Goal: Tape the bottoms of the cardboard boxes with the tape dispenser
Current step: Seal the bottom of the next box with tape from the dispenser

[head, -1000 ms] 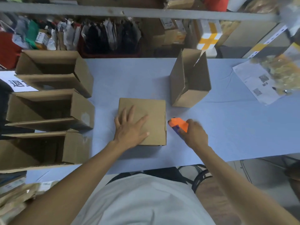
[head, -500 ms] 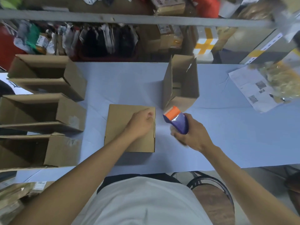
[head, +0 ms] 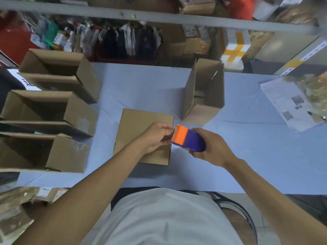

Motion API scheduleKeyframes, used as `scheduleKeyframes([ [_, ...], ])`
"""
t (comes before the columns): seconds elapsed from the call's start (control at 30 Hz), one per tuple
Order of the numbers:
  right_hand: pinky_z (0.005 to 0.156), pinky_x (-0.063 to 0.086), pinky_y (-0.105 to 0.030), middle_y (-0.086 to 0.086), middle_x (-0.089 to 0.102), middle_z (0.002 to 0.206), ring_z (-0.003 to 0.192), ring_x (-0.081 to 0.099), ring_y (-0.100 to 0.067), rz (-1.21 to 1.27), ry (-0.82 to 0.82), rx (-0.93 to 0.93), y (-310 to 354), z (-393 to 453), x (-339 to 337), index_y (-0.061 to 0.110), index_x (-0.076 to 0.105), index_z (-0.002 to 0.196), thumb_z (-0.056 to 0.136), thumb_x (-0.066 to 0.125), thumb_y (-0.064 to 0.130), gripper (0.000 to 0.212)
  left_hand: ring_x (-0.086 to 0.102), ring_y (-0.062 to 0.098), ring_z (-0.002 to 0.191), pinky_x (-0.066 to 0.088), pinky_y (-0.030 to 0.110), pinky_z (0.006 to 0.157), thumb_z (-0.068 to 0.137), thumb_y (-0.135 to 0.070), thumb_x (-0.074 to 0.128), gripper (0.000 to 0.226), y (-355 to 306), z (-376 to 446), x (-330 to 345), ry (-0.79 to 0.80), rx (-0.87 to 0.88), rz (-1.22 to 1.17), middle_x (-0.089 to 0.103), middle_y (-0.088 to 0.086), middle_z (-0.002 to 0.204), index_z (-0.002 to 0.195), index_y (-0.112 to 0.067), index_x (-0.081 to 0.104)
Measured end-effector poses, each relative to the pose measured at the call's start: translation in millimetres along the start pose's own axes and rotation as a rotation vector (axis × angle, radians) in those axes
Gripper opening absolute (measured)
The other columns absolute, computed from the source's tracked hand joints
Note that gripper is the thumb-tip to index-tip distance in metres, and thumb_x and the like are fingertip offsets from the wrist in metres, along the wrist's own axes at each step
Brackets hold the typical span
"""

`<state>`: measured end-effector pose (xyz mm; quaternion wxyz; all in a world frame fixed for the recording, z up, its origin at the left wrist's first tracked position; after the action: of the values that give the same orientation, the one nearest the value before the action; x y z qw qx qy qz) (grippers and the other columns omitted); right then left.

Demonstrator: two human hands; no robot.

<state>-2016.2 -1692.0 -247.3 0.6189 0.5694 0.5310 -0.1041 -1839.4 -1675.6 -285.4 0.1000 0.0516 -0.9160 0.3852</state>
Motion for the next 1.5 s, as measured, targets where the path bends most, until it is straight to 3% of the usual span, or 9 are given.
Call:
scheduleKeyframes([
  [0.27, 0.072, 0.039, -0.005, 0.009, 0.061, 0.123, 0.095, 0.055, -0.009, 0.012, 0.045, -0.013, -6.5, 5.4, 2.8, 0.031, 0.045, 0.132, 0.068, 0.082, 0.041, 0.075, 0.066, 0.009, 0.07, 0.052, 0.02, 0.059, 0.095, -0.001, 0.055, 0.014, 3.4, -1.9, -4.7, -0.01, -0.05, -0.103, 0.071, -0.001, 0.074, 0.094, -0.009, 0.067],
  [0.47, 0.072, 0.042, -0.007, 0.012, 0.059, 0.122, 0.096, 0.056, -0.011, 0.057, 0.058, -0.014, -5.8, 8.7, 4.5, 0.03, 0.045, 0.133, 0.068, 0.08, 0.047, 0.076, 0.06, 0.008, 0.066, 0.048, 0.021, 0.063, 0.093, -0.002, 0.056, 0.013, -3.3, -1.6, -6.8, -0.096, -0.01, 0.126, 0.065, -0.001, 0.071, 0.098, -0.008, 0.066],
  [0.6, 0.072, 0.041, -0.008, 0.012, 0.061, 0.12, 0.094, 0.057, -0.01, 0.029, 0.059, -0.024, -4.6, 12.6, 4.3, 0.03, 0.047, 0.132, 0.069, 0.08, 0.05, 0.074, 0.06, 0.011, 0.066, 0.048, 0.017, 0.056, 0.09, -0.005, 0.065, 0.01, -12.5, -4.1, -15.0, -0.244, 0.076, 0.283, 0.064, 0.002, 0.075, 0.084, -0.013, 0.066],
  [0.73, 0.072, 0.043, -0.014, 0.005, 0.064, 0.119, 0.092, 0.058, -0.012, -0.111, 0.052, -0.101, 4.4, 20.1, 0.7, 0.025, 0.049, 0.13, 0.071, 0.081, 0.047, 0.071, 0.066, 0.024, 0.077, 0.059, 0.038, 0.078, 0.086, -0.005, 0.068, 0.016, -21.4, -6.9, -23.1, -0.395, 0.139, 0.393, 0.066, 0.007, 0.078, 0.073, -0.015, 0.067],
  [0.83, 0.072, 0.044, -0.016, 0.006, 0.065, 0.118, 0.091, 0.058, -0.012, -0.151, 0.055, -0.117, 1.3, 17.8, -6.7, 0.025, 0.05, 0.129, 0.07, 0.081, 0.046, 0.07, 0.064, 0.021, 0.067, 0.059, 0.044, 0.081, 0.084, -0.001, 0.068, 0.016, -21.3, -8.4, -27.6, -0.417, 0.159, 0.385, 0.066, 0.006, 0.071, 0.073, -0.012, 0.069],
  [0.9, 0.069, 0.039, -0.011, 0.009, 0.065, 0.115, 0.087, 0.055, -0.009, -0.146, 0.054, -0.135, 1.2, 14.3, -12.3, 0.027, 0.051, 0.128, 0.068, 0.078, 0.049, 0.069, 0.061, 0.019, 0.062, 0.058, 0.044, 0.079, 0.082, -0.002, 0.07, 0.015, -24.0, -11.9, -26.1, -0.404, 0.172, 0.4, 0.065, 0.005, 0.07, 0.072, -0.013, 0.069],
  [1.17, 0.068, 0.045, -0.022, 0.018, 0.061, 0.099, 0.084, 0.059, -0.012, -0.224, 0.088, 0.032, -42.8, 7.2, -29.6, 0.033, 0.053, 0.12, 0.068, 0.082, 0.039, 0.06, 0.063, 0.014, 0.062, 0.055, 0.03, 0.067, 0.075, -0.009, 0.075, 0.015, -40.3, -7.6, -55.2, -0.506, 0.165, 0.521, 0.068, -0.005, 0.059, 0.064, -0.019, 0.071],
  [1.33, 0.066, 0.04, -0.018, 0.021, 0.055, 0.097, 0.083, 0.055, -0.01, -0.208, 0.134, 0.047, -51.4, 16.8, -25.2, 0.032, 0.052, 0.121, 0.067, 0.084, 0.039, 0.063, 0.069, 0.021, 0.065, 0.061, 0.04, 0.075, 0.073, -0.009, 0.078, 0.014, -38.5, -4.2, -53.0, -0.528, 0.093, 0.535, 0.071, 0.003, 0.062, 0.063, -0.014, 0.071],
  [1.5, 0.067, 0.04, -0.019, 0.014, 0.062, 0.102, 0.085, 0.055, -0.011, -0.218, 0.191, 0.063, -62.2, 21.2, -17.6, 0.031, 0.052, 0.123, 0.067, 0.085, 0.036, 0.065, 0.071, 0.023, 0.079, 0.06, 0.037, 0.077, 0.074, -0.01, 0.076, 0.007, -37.0, -0.7, -45.9, -0.522, 0.078, 0.696, 0.073, 0.003, 0.07, 0.068, -0.013, 0.075],
])
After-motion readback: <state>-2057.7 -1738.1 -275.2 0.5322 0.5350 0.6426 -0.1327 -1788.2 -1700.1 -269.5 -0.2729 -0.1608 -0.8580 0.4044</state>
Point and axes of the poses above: each hand's wrist, its own z-axis towards the middle knuckle, its own x-axis out of the palm, y = z × x, the point moved 8 cm from there along z, towards the middle knuckle
